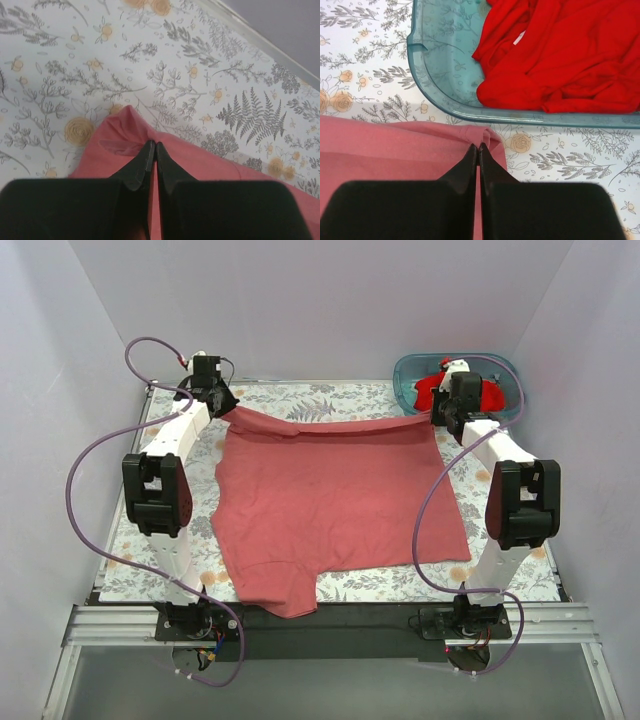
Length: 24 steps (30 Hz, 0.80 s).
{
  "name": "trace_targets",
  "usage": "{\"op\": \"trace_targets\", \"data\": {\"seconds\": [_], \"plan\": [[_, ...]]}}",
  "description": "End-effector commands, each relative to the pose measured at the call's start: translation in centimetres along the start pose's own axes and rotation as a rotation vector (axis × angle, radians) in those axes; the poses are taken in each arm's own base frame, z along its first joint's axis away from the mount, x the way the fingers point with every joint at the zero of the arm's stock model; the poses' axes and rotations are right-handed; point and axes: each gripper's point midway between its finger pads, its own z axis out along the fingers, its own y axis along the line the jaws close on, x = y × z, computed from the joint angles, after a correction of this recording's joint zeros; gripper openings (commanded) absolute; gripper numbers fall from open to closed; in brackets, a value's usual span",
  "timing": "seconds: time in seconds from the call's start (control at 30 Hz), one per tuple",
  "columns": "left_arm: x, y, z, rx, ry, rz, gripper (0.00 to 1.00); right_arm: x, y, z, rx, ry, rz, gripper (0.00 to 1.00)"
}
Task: Fold and stack the t-shirts
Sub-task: Fold the tshirt
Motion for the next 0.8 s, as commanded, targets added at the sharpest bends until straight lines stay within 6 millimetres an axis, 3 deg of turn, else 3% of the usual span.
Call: {"op": "trace_targets", "data": {"seconds": [0.0,0.4,0.77], "plan": [[0.2,0.3,-3.4,-0.012,0.058,-0.054,0.0,-1.4,-0.4,-0.6,0.002,-0.006,-0.011,0.01],[2.0,0.9,-9.2,-0.021,0.158,-0.16,0.0,0.4,-1.5,-2.1,0.044,0.084,-0.004,0.01],[4.8,1.9,-12.7,-0.008,0.224,-0.22,0.0,1.3,-2.7,-3.6,0.085,0.129,0.023,0.01]]}}
